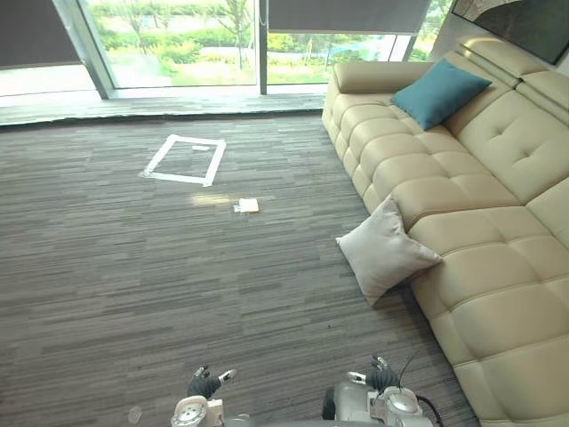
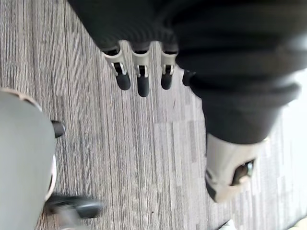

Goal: Pick up cushions and gather them together orderly.

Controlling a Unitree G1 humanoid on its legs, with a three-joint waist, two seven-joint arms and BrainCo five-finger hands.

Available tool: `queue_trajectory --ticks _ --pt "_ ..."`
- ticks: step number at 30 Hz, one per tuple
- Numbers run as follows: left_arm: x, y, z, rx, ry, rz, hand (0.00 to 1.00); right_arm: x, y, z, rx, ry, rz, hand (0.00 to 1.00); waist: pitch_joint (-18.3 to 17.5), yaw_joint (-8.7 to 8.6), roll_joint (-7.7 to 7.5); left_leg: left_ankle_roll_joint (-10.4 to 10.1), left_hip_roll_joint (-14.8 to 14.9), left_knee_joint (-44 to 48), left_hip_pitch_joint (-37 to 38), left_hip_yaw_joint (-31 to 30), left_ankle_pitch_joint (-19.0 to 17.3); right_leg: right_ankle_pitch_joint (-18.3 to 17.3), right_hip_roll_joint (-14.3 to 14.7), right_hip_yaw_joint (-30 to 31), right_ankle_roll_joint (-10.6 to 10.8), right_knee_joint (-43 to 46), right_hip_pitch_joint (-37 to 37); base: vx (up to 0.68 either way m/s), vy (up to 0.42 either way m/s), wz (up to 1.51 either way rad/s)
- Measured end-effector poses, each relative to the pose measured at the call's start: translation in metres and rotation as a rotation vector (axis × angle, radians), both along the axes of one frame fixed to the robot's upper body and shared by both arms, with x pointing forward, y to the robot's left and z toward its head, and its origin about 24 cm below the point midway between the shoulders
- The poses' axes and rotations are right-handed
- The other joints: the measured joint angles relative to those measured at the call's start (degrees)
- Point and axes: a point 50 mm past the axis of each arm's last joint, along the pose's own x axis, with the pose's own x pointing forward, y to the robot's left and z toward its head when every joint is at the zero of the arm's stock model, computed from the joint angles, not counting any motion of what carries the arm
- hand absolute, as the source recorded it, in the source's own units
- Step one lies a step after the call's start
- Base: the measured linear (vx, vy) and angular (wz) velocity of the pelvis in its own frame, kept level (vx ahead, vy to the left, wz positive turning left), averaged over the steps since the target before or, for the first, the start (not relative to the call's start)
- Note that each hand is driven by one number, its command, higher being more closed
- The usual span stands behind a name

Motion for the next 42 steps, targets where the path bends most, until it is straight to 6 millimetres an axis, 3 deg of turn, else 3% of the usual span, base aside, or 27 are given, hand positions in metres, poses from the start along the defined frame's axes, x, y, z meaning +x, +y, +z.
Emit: queue_trajectory --ticks 2,3,4,5,6,7,8,9,11,13,15,17,19,20,22,25,27,28,30,32,34,35,36,37,38,41,42 --pt "-0.002 0.003 0.0 0.011 0.003 -0.004 0.0 -0.004 0.002 -0.002 0.007 0.013 0.0 0.0 -0.44 0.21 -1.48 -2.19 -1.59 -0.91 3.63 -0.23 -1.69 7.24 0.36 -0.31 -2.59 -7.44 -0.12 0.5 -0.141 0.1" --pt "-0.002 -0.002 -0.001 0.0 0.008 -0.003 0.0 -0.002 0.0 0.0 0.006 0.0 -0.007 0.0 -0.48 -0.15 -0.61 -2.91 -1.25 -0.67 6.24 -1.37 -2.33 9.81 0.83 0.92 -5.73 -2.27 -0.64 0.56 -0.2 -0.03" --pt "-0.003 -0.009 -0.002 -0.013 0.008 -0.017 0.0 0.0 -0.004 0.001 -0.006 -0.009 0.001 0.0 -1.12 -0.14 1.27 -2.99 0.56 1.59 5.98 -1.66 -2.29 6.3 1.26 0.28 -5.92 0.46 -0.95 0.66 -0.251 -0.05" --pt "-0.002 -0.014 -0.002 -0.024 0.006 -0.023 0.0 0.0 -0.004 0.002 -0.006 -0.011 0.006 0.0 -1.43 -0.27 1.86 -3.17 1.31 5.18 5.03 -2.09 -2.4 4.07 1.81 0.05 -5.52 1.52 -0.69 0.5 -0.26 -0.07" --pt "-0.001 -0.019 -0.002 -0.036 -0.002 -0.021 0.0 0.0 -0.007 0.003 -0.011 -0.012 0.005 0.0 -1.51 -0.47 3.14 -3.76 3.78 15.79 0.89 -3.22 -2.3 1.87 3.32 -0.13 -5.61 1.28 0.74 0.39 -0.219 -0.08" --pt "0.001 -0.017 -0.001 -0.036 -0.011 -0.01 0.0 0.0 -0.008 0.003 -0.015 -0.009 0.007 0.0 -1.42 -0.52 3.77 -5.95 5.74 24.24 -2.69 -4.04 -0.96 0.87 4.58 -0.03 -5.94 0.66 2.07 0.57 -0.276 -0.22" --pt "0.001 -0.019 0.0 -0.042 -0.018 0.007 0.0 0.0 -0.01 0.003 -0.022 -0.006 0.008 0.0 -1.03 -0.47 4.32 -9.69 9.27 38.5 -8.43 -5.9 1.89 -0.2 7.13 0.86 -6.79 -1.11 4.9 0.47 -0.189 -0.36" --pt "0.001 -0.016 0.0 -0.041 -0.024 0.028 0.0 -0.001 -0.01 0.003 -0.024 -0.001 0.005 0.0 -0.87 -0.38 4.85 -10.21 11.27 45.7 -11.18 -5.9 1.49 -0.73 8.59 1.32 -7.66 -2.18 7.27 0.57 -0.181 -0.5" --pt "0.001 -0.012 0.002 -0.032 -0.04 0.049 0.0 -0.005 -0.007 0.001 -0.014 0.012 0.0 0.0 -0.2 -0.07 3.9 -9.64 13.02 51.8 -14.74 -4.04 -0.42 -1.89 10.23 3.4 -8.23 -4.17 12.85 0.5 -0.116 -0.61" --pt "0.002 -0.007 0.004 -0.019 -0.055 0.05 0.0 -0.011 -0.004 -0.002 -0.005 0.031 -0.007 0.0 -0.25 0.57 2.4 -7.25 11.43 47.27 -19.96 -2.19 -3.31 -2.0 10.59 7.16 -8.01 -8.73 17.81 0.38 -0.05 -0.82" --pt "0.005 -0.007 0.006 -0.026 -0.074 0.066 0.0 -0.01 -0.003 -0.002 -0.008 0.029 -0.01 0.0 -0.27 0.93 2.36 -5.83 9.19 37.72 -24.47 -3.37 -4.58 -2.05 10.48 11.34 -7.05 -11.14 20.49 0.36 0.053 -1.0" --pt "0.006 -0.007 0.007 -0.021 -0.089 0.07 0.0 -0.01 -0.004 -0.002 -0.011 0.03 -0.012 0.0 -0.26 1.3 2.37 -6.18 6.13 27.14 -26.98 -8.25 -4.25 -2.75 10.15 15.53 -5.93 -11.95 22.09 0.39 0.175 -1.18" --pt "0.008 -0.007 0.007 -0.023 -0.097 0.075 0.0 -0.013 -0.004 -0.003 -0.016 0.037 -0.016 0.0 -0.25 1.87 2.26 -6.65 3.83 19.37 -28.27 -14.11 -1.5 -3.97 9.45 19.33 -4.61 -12.35 23.33 0.41 0.292 -1.16" --pt "0.009 -0.008 0.007 -0.027 -0.098 0.079 0.0 -0.016 -0.005 -0.004 -0.021 0.044 -0.017 0.0 -0.29 2.23 2.29 -6.75 3.34 14.24 -28.35 -16.38 2.24 -5.88 9.02 22.53 -3.12 -11.79 24.44 0.38 0.326 -1.06" --pt "0.006 -0.004 0.007 -0.02 -0.09 0.083 0.0 -0.024 -0.002 -0.006 -0.019 0.061 -0.008 0.0 -2.05 2.9 1.75 -5.49 3.33 16.91 -28.24 -13.88 6.93 -8.8 7.87 26.02 -0.98 -10.16 24.61 0.46 0.42 -1.12" --pt "0.005 0.008 0.008 0.008 -0.09 0.099 0.0 -0.033 0.013 -0.01 0.014 0.085 0.009 0.0 -3.68 3.84 -1.73 -3.29 2.58 18.58 -26.32 -6.3 2.73 -8.71 4.18 24.81 1.09 -1.59 20.04 0.38 0.331 -1.06" --pt "0.005 0.01 0.007 0.012 -0.076 0.095 0.0 -0.03 0.013 -0.009 0.01 0.076 0.021 0.0 -3.34 3.77 -2.02 -2.37 2.4 16.34 -21.2 -2.22 1.1 -7.71 1.36 18.82 3.46 9.92 14.95 0.29 0.274 -1.1" --pt "0.002 0.009 0.005 0.009 -0.057 0.093 0.0 -0.029 0.013 -0.009 0.008 0.072 0.025 0.0 -3.27 3.63 -1.82 -2.14 2.34 13.74 -16.99 0.86 0.85 -8.17 -1.28 12.75 3.19 15.01 13.01 0.21 0.192 -0.89" --pt "0.0 0.005 0.003 0.006 -0.034 0.055 0.0 -0.026 0.009 -0.007 -0.005 0.061 0.035 0.0 -3.36 3.24 -1.13 -2.19 2.44 9.03 -12.09 4.68 0.9 -8.69 -3.9 3.06 2.7 14.84 11.41 0.21 0.223 -0.89" --pt "0.001 0.004 0.002 0.01 -0.026 0.02 0.0 -0.022 0.008 -0.006 -0.012 0.053 0.045 0.0 -3.31 2.91 -0.92 -2.21 2.46 6.84 -10.68 6.88 0.91 -8.81 -4.37 -2.27 2.4 10.94 9.38 0.2 0.114 -0.71" --pt "0.003 0.0 0.0 0.008 -0.002 -0.023 0.0 -0.014 0.002 -0.004 -0.032 0.045 0.068 0.0 -2.55 2.12 0.36 -2.28 3.46 6.23 -10.15 8.54 0.95 -6.03 -2.04 -7.83 0.54 1.68 6.62 0.3 -0.006 -0.58" --pt "0.004 -0.001 0.0 0.008 0.004 -0.032 0.0 -0.012 0.002 -0.003 -0.035 0.042 0.069 0.0 -2.33 1.95 0.71 -2.28 3.72 6.33 -10.1 8.56 0.95 -4.07 -0.79 -8.12 -0.37 -1.34 6.45 0.27 -0.049 -0.38" --pt "0.004 -0.002 0.0 0.011 0.008 -0.049 0.0 -0.012 0.002 -0.003 -0.035 0.041 0.069 0.0 -2.25 1.68 0.67 -2.28 3.5 6.45 -9.81 8.47 0.95 0.65 0.74 -7.81 -2.06 -6.66 6.72 0.23 -0.09 -0.34" --pt "0.005 0.0 0.0 0.016 0.008 -0.06 0.0 -0.013 0.002 -0.004 -0.031 0.043 0.067 0.0 -1.77 1.16 -0.02 -3.44 2.39 6.45 -7.99 7.82 0.25 6.25 1.33 -7.15 -6.1 -10.16 8.26 0.28 -0.097 -0.52" --pt "0.007 -0.008 -0.001 -0.006 0.008 -0.064 0.0 -0.007 -0.004 -0.001 -0.05 0.026 0.07 0.0 -0.81 1.09 2.71 -4.35 3.83 6.41 -6.64 7.71 -0.12 5.94 2.43 -6.91 -6.12 -9.6 9.28 0.3 -0.125 -0.43" --pt "0.009 -0.02 -0.002 -0.034 0.005 -0.089 0.0 -0.006 -0.013 0.001 -0.063 0.016 0.042 0.0 -0.84 0.18 4.39 -4.73 4.62 9.62 -6.9 6.32 0.11 3.19 3.11 -6.71 -5.25 -9.66 10.17 0.23 -0.115 -0.13" --pt "0.01 -0.02 -0.001 -0.04 0.001 -0.094 0.0 -0.007 -0.013 0.001 -0.062 0.02 0.041 0.0 -0.66 0.19 4.21 -4.74 5.45 13.62 -7.97 6.01 0.11 2.68 3.42 -6.6 -5.35 -9.96 11.25 0.19 -0.118 0.02"
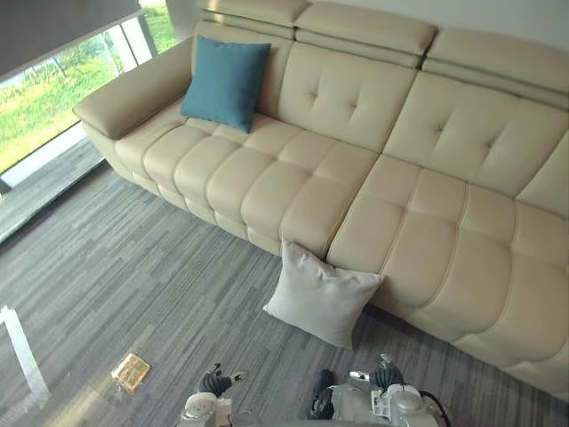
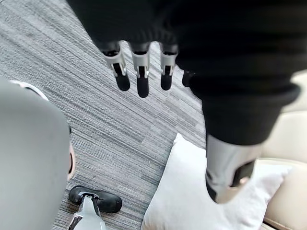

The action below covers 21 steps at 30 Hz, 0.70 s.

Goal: Pick up cushions and gather them together orderly.

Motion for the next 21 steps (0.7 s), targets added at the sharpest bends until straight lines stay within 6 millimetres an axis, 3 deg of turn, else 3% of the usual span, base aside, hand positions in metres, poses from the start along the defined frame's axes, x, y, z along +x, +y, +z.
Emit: queue_trajectory --ticks 3,5,7,10,11,12,15,17,21 --pt "0.0 0.005 0.002 0.0 -0.022 0.036 0.0 -0.007 0.003 -0.002 0.008 0.015 -0.01 0.0 0.48 0.84 -0.68 -1.69 5.11 20.9 -6.17 -3.32 -1.6 -2.88 2.21 1.84 -0.42 -1.23 5.53 0.14 -0.077 -0.13" --pt "0.0 0.003 0.003 -0.008 -0.032 0.053 0.0 -0.007 0.004 -0.003 0.01 0.019 -0.014 0.0 0.39 1.06 -0.73 -1.54 4.97 21.7 -8.11 -5.05 -3.25 -3.57 2.78 3.61 -0.3 -1.18 6.57 0.14 0.019 -0.6" --pt "0.0 0.005 0.003 -0.008 -0.037 0.062 0.0 -0.008 0.004 -0.003 0.016 0.019 -0.028 0.0 0.36 1.47 -0.92 -0.54 3.15 16.54 -11.18 -8.26 -4.66 -3.87 2.9 6.98 0.2 -1.18 6.52 0.16 0.088 -1.03" --pt "0.004 0.006 0.005 -0.009 -0.06 0.074 0.0 -0.012 0.003 -0.004 0.02 0.026 -0.053 0.0 0.42 2.86 -1.62 -0.63 -1.48 5.37 -13.65 -19.53 -3.84 -4.5 1.67 14.57 2.16 -0.05 6.5 0.15 0.186 -1.14" --pt "0.003 0.006 0.005 -0.009 -0.063 0.074 0.0 -0.015 0.003 -0.005 0.02 0.032 -0.055 0.0 0.4 2.86 -1.62 -0.79 -2.03 3.4 -13.4 -21.21 -2.89 -4.5 1.53 15.52 3.04 0.38 6.26 0.15 0.215 -1.09" --pt "0.002 0.005 0.005 -0.011 -0.063 0.075 0.0 -0.016 0.002 -0.005 0.018 0.035 -0.055 0.0 -0.13 3.01 -1.28 -2.28 -1.88 1.55 -12.89 -22.11 2.83 -5.18 1.7 17.5 4.53 1.21 6.38 0.21 0.282 -0.84" --pt "-0.004 0.017 0.004 0.013 -0.045 0.098 0.0 -0.028 0.012 -0.01 0.044 0.065 -0.059 0.0 -3.35 2.98 -3.73 -0.53 -3.37 0.1 -11.75 -17.08 1.75 -4.45 -0.55 20.87 6.86 -1.05 6.39 0.22 0.261 -0.59" --pt "-0.006 0.023 0.004 0.027 -0.04 0.105 0.0 -0.032 0.02 -0.012 0.064 0.078 -0.065 0.0 -4.41 3.11 -5.45 -0.49 -4.56 -1.39 -10.26 -14.88 1.77 -3.69 -1.54 22.12 8.09 -2.58 6.78 0.23 0.2 -0.49" --pt "-0.009 0.021 0.002 0.022 -0.023 0.106 0.0 -0.034 0.021 -0.013 0.067 0.081 -0.069 0.0 -4.57 2.96 -5.15 -0.39 -6.12 -4.23 -6.14 -12.7 1.83 -3.36 -3.07 22.46 8.72 -4.61 9.45 0.11 0.095 -0.24"
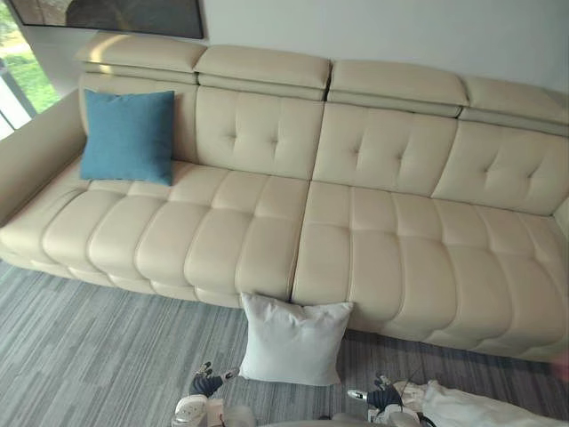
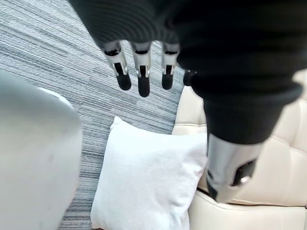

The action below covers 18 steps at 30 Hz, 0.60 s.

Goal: Pick up cushions and gather them together orderly.

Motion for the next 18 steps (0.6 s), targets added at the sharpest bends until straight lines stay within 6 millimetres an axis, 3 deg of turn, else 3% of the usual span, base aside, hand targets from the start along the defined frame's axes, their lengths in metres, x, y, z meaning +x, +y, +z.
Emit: queue_trajectory --ticks 7,9,12,15,16,18 --pt "0.005 -0.005 0.001 -0.013 -0.019 0.057 0.0 0.007 -0.01 0.003 -0.046 -0.018 -0.026 0.0 1.52 0.42 1.34 0.18 1.11 -1.09 0.24 0.74 0.11 -0.16 0.91 -0.69 0.14 2.27 -1.81 0.02 -0.017 -0.07" --pt "0.023 -0.005 0.007 -0.018 -0.073 0.091 0.0 0.024 -0.015 0.009 -0.069 -0.06 -0.023 0.0 3.28 0.61 1.55 0.29 1.43 1.87 -5.3 0.57 -0.01 -1.4 0.96 -0.98 -0.01 8.59 -8.72 -0.15 -0.069 0.02" --pt "0.069 -0.006 0.028 -0.025 -0.213 0.125 0.0 0.071 -0.017 0.028 -0.092 -0.181 -0.026 0.0 8.72 0.69 1.91 1.37 3.02 11.86 -17.7 0.13 -1.64 -2.19 1.1 -1.35 -0.54 16.36 -20.1 -0.26 -0.071 0.04" --pt "0.115 -0.002 0.059 -0.01 -0.374 0.147 0.0 0.118 -0.025 0.059 -0.121 -0.348 -0.043 0.0 12.53 0.62 1.75 1.57 4.35 21.54 -29.15 -0.99 -4.87 -5.2 1.15 -1.97 -1.81 24.11 -30.58 -0.31 -0.065 0.0" --pt "0.121 -0.002 0.063 -0.009 -0.398 0.147 0.0 0.123 -0.026 0.063 -0.127 -0.368 -0.046 0.0 13.03 0.61 1.73 1.59 4.46 22.4 -30.38 -1.14 -4.97 -5.3 1.14 -2.0 -1.9 24.97 -31.71 -0.2 -0.028 0.07" --pt "0.151 0.0 0.09 -0.011 -0.521 0.15 0.0 0.153 -0.027 0.088 -0.129 -0.487 -0.074 0.0 15.46 0.56 1.52 1.65 4.91 26.04 -36.35 -1.71 -5.11 -5.96 1.02 -2.26 -1.89 28.45 -37.45 -0.23 -0.042 0.08"
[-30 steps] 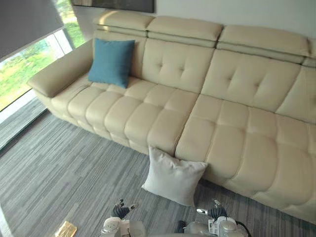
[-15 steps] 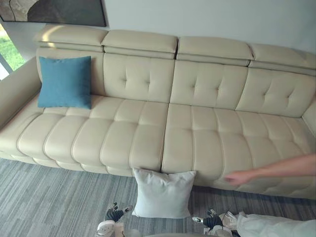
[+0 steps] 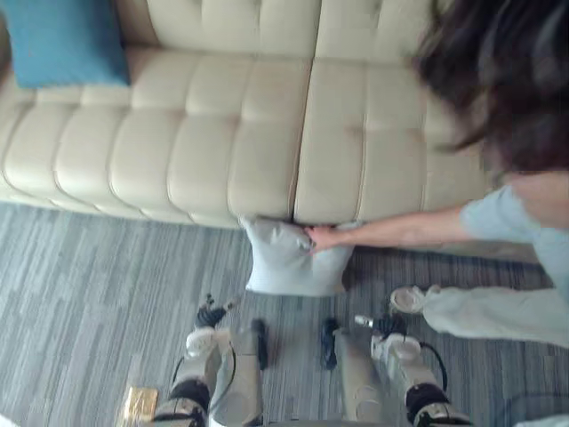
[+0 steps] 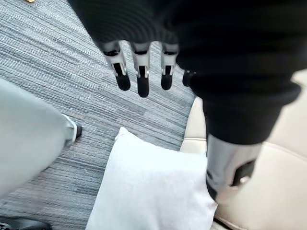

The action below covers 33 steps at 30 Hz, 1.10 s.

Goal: Pick up cushions and gather them together orderly.

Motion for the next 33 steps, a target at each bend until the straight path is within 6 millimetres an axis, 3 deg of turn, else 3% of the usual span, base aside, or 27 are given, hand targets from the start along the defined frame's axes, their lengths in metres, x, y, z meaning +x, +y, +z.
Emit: queue_trajectory --ticks 2,3,7,9,12,15,21,24,28,33 --pt "0.017 0.001 0.017 0.0 -0.069 0.018 0.0 0.018 0.001 0.015 0.012 -0.061 -0.013 0.0 0.27 -0.05 0.01 0.26 0.21 1.98 -5.45 -0.65 0.22 0.31 -0.07 -0.4 -0.46 1.83 -5.2 -0.16 -0.037 0.07" --pt "0.033 0.001 0.034 -0.013 -0.137 0.034 0.0 0.037 0.006 0.033 0.023 -0.127 -0.02 0.0 1.91 -0.06 -0.12 0.44 0.28 2.9 -8.93 -0.91 0.69 0.7 -0.19 -0.53 -0.92 2.93 -8.69 -0.09 -0.033 0.07" --pt "0.057 -0.004 0.064 -0.029 -0.247 0.043 0.0 0.072 0.022 0.075 0.056 -0.286 -0.015 0.0 4.54 -0.21 -0.3 0.01 0.53 4.4 -15.01 -1.17 1.75 1.5 -0.26 -0.6 -1.96 4.72 -14.8 -0.03 -0.023 0.05" --pt "0.072 -0.016 0.086 -0.048 -0.323 0.035 0.0 0.095 0.037 0.109 0.07 -0.392 0.005 0.0 6.26 -0.23 -0.05 -0.04 0.66 5.71 -18.14 -1.97 1.82 1.59 -0.29 -1.38 -1.99 5.44 -17.31 0.06 0.001 0.08" --pt "0.08 -0.031 0.098 -0.07 -0.365 0.001 0.0 0.107 0.051 0.133 0.093 -0.47 0.029 0.0 7.03 -0.22 -0.18 -0.04 0.6 5.7 -19.16 -2.41 1.83 1.58 -0.41 -1.9 -1.99 5.55 -18.03 0.07 0.01 0.07" --pt "0.084 -0.043 0.105 -0.071 -0.388 -0.034 0.0 0.11 0.058 0.138 0.083 -0.484 0.054 0.0 7.03 -0.15 -0.17 -0.03 0.14 5.54 -19.11 -2.37 1.83 1.57 -0.91 -1.95 -1.99 5.87 -18.18 0.04 0.007 0.03" --pt "0.085 -0.059 0.113 -0.037 -0.417 -0.098 0.0 0.105 0.063 0.135 0.07 -0.484 0.073 0.0 7.02 -0.1 -0.17 0.01 -0.08 5.33 -18.41 -2.31 1.86 1.57 -1.04 -1.79 -1.99 6.01 -17.78 0.0 0.0 0.0" --pt "0.079 -0.066 0.104 -0.013 -0.39 -0.137 0.0 0.094 0.061 0.12 0.062 -0.458 0.075 0.0 6.92 -0.17 -0.12 0.07 -0.14 4.41 -15.36 -2.27 1.96 1.56 -1.04 -1.83 -2.0 5.37 -14.81 -0.04 -0.039 0.0" --pt "0.063 -0.07 0.08 0.004 -0.32 -0.168 0.0 0.071 0.056 0.088 0.075 -0.381 0.048 0.0 6.29 -0.38 -0.3 -0.14 -0.44 1.91 -9.83 -2.19 2.45 1.57 -1.05 -1.97 -2.01 3.27 -9.42 -0.02 -0.016 0.01" --pt "0.022 -0.066 0.032 0.045 -0.163 -0.215 0.0 0.02 0.043 0.034 0.071 -0.213 0.022 0.0 3.41 -0.59 -0.63 -0.27 -0.55 -1.38 -0.55 -0.79 2.59 1.57 -0.88 -1.47 -1.99 0.53 -1.21 0.01 -0.01 -0.1"
